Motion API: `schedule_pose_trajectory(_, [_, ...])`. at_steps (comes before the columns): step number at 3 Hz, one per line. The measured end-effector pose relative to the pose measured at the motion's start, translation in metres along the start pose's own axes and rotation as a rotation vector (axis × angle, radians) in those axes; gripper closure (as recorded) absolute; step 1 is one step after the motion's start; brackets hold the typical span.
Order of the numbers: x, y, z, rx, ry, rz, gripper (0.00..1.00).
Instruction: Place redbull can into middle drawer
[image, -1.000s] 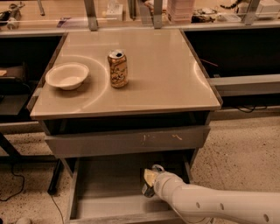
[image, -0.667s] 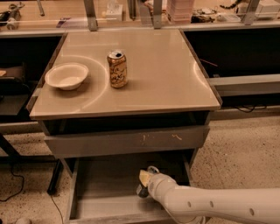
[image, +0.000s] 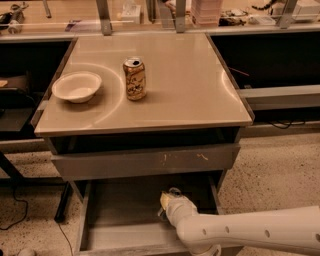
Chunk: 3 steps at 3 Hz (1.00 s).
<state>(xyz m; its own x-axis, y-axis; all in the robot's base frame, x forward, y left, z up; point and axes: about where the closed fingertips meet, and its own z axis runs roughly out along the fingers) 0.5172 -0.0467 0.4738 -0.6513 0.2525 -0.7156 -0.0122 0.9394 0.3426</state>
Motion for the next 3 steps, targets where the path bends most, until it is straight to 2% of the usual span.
schedule_pose_trajectory(3, [-0.001,-0.029,0.03,0.166,-0.112,-0.065,1.0])
